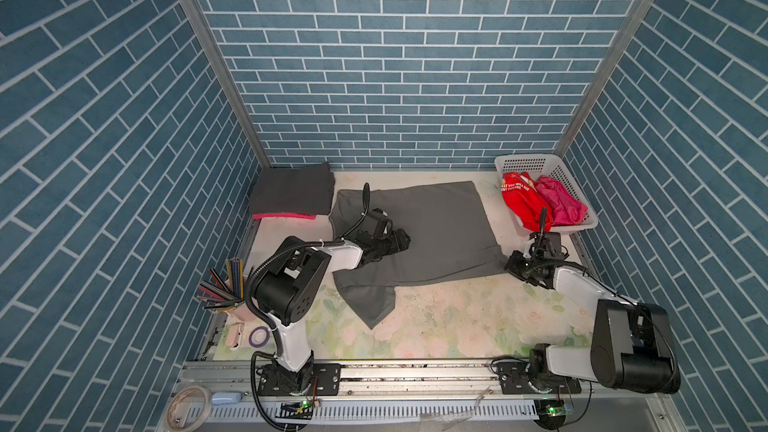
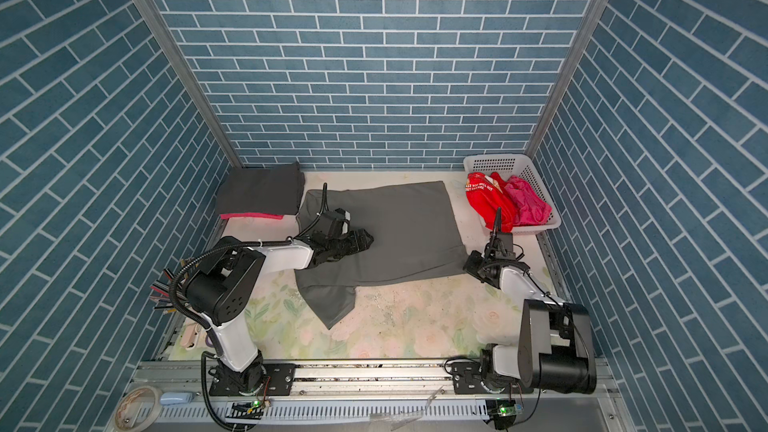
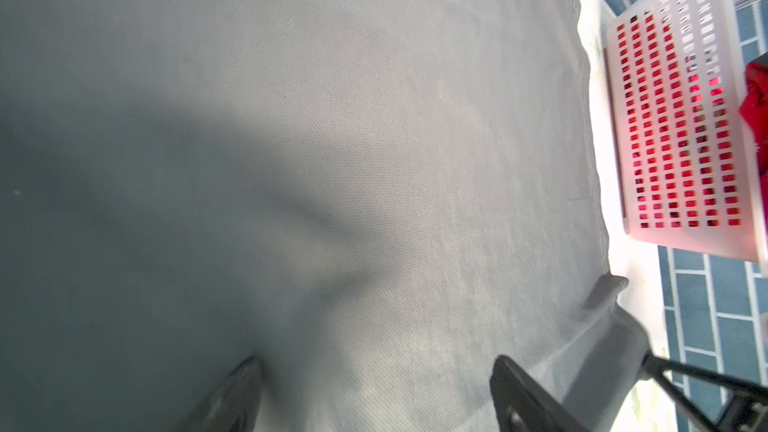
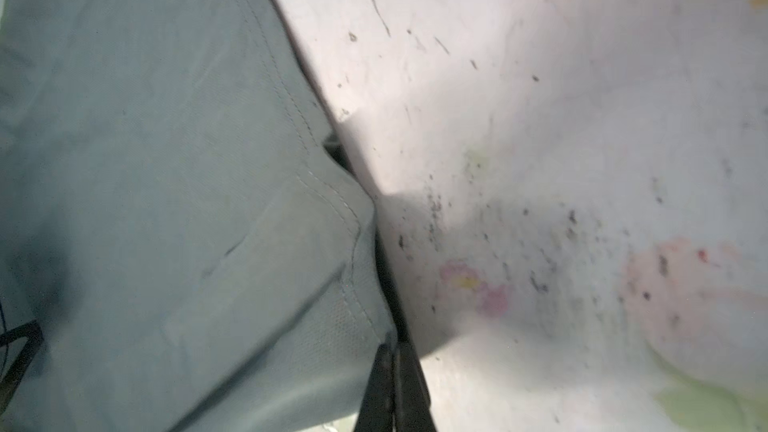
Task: Fold and stack the t-shirts
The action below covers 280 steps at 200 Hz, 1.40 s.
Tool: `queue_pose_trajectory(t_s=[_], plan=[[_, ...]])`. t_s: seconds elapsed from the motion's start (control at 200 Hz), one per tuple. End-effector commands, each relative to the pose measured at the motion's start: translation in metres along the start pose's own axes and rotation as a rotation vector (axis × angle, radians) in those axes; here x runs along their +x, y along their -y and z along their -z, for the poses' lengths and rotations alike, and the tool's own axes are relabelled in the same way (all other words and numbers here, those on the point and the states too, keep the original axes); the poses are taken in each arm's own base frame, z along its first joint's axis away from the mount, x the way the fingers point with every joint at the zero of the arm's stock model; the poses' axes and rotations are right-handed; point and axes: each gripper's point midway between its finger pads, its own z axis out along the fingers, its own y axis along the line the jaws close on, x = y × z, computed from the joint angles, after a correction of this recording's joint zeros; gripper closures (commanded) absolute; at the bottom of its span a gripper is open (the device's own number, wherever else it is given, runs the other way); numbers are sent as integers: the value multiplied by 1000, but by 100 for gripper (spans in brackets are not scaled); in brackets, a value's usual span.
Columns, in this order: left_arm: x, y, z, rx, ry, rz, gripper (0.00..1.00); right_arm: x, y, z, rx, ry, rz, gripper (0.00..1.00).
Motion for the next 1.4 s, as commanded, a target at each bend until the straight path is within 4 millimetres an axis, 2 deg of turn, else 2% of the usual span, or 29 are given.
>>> queue_pose_trajectory(t_s=[0.0, 0.07, 0.175, 0.235, 0.37, 0.51, 0.62, 0.655, 0.745, 0.89, 1.02, 1.13, 1.225, 1.395], plan=[[25, -56, -3, -139, -72, 51, 12, 17, 22, 3, 67, -28, -35, 97], [25, -61, -2, -149, -71, 51, 12, 16, 34, 6, 110, -10, -58, 97], [27, -65, -1, -156, -73, 51, 12, 6, 36, 15, 123, 41, -78, 95], [28, -66, -1, -157, -75, 51, 12, 0, 38, 21, 141, 65, -83, 91], [26, -62, 0, -145, -70, 51, 12, -6, 25, 30, 106, 60, -70, 60], [19, -43, 3, -119, -48, 21, 12, -4, 8, 40, 50, 71, -64, 27], [14, -23, 4, -94, -35, -5, 12, 15, -5, 36, -8, 39, -98, 21], [13, -18, 4, -84, -33, -10, 12, 22, -6, 34, -8, 30, -114, 16], [13, -9, 4, -71, -29, -20, 12, 38, -8, 27, -26, 1, -166, 16], [12, -2, 7, -70, -18, -39, 12, 49, -2, 24, -12, 18, -256, 19], [11, 5, 13, -66, 0, -56, 12, 47, 5, 23, -8, 69, -314, 24], [10, 11, 19, -65, 12, -75, 12, 44, 3, 12, -34, 77, -367, 28], [8, 13, 25, -68, 19, -82, 12, 45, -3, 2, -57, 34, -400, 37], [5, 12, 40, -91, 61, -94, 12, 47, 0, -5, -65, 38, -460, 47]])
